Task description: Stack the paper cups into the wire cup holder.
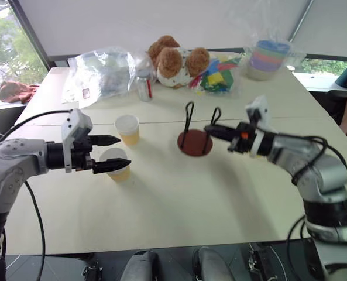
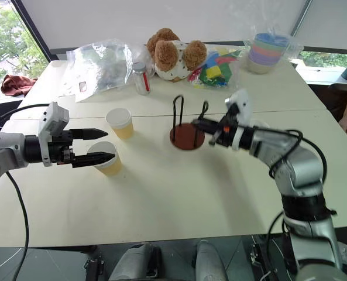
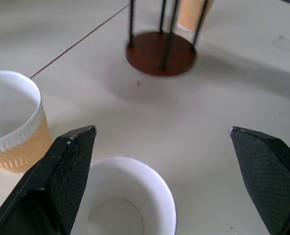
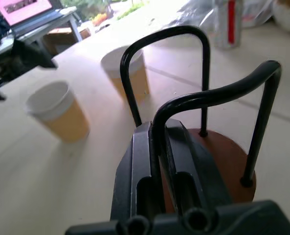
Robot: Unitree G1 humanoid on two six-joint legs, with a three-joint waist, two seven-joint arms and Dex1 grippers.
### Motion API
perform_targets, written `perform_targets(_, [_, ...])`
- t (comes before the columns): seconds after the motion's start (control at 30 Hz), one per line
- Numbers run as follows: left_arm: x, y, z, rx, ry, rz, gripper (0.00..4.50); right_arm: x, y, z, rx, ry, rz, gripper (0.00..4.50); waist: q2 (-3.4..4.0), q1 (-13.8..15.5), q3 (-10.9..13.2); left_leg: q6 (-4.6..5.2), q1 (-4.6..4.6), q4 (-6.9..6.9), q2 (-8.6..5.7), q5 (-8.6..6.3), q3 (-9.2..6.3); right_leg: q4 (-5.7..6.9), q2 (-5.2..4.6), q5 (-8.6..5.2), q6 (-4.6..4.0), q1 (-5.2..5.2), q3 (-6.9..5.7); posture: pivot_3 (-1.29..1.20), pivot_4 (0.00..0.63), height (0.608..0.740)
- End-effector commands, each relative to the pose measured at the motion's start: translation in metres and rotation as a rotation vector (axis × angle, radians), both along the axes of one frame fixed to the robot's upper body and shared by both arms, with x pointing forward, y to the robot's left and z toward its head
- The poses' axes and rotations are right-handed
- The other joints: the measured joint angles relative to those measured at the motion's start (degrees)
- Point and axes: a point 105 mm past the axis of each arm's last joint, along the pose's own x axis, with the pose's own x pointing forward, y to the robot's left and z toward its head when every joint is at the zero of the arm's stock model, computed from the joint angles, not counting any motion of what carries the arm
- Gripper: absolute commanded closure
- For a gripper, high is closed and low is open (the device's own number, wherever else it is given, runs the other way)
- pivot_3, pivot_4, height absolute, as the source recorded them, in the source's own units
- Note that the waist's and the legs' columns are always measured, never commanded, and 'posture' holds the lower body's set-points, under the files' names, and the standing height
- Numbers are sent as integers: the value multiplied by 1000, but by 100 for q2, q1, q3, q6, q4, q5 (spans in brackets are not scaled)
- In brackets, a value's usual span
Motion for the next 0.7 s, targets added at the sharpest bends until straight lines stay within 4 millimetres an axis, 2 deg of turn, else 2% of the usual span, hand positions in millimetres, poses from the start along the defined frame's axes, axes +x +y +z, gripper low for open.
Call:
perform_targets(0.03, [1, -4, 5, 7, -33, -30, 0, -12, 8, 13, -14, -90, 8, 4428, 0, -9, 0, 0, 4, 2, 0, 0, 2, 5, 4, 0, 0, 0, 1, 0, 150, 740])
perform_targets(0.33, [5, -10, 5, 12, -31, -64, 0, -12, 10, -14, -25, -62, -82, 4428, -2, 22, -1, -3, 7, 2, 0, 2, -2, 16, 9, 0, -1, 0, -1, 0, 150, 740])
perform_targets(0.37, [5, -10, 5, 12, -31, -67, 0, -11, 9, -17, -31, -65, -98, 3765, -2, 20, -1, -3, 7, 3, 0, 2, -1, 15, 9, 0, -1, 0, -1, 0, 150, 740])
perform_targets(0.43, [6, -11, 4, 13, -32, -72, 0, -11, 9, -20, -36, -67, -110, 2981, -2, 24, -1, -3, 8, 3, 0, 2, -2, 16, 10, 0, -1, 0, -1, 0, 150, 740])
perform_targets(0.6, [6, -14, 4, 13, -25, -98, 0, -14, 7, -21, -46, -74, -122, 316, -2, 20, -1, -3, 8, 3, 0, 2, -1, 16, 11, 0, 0, 0, -1, 0, 150, 740])
perform_targets(0.63, [7, -15, 5, 11, -25, -105, 0, -15, 4, -20, -52, -73, -123, 109, -2, 21, -1, -3, 8, 4, 0, 3, -1, 16, 11, 0, 0, 0, -1, 0, 150, 740])
perform_targets(0.7, [6, -18, 10, 6, -27, -125, 0, -20, -7, -15, -65, -64, -121, 109, -2, 36, -1, -3, 8, 4, 0, 3, -3, 17, 12, 0, 0, 0, -1, 0, 150, 740])
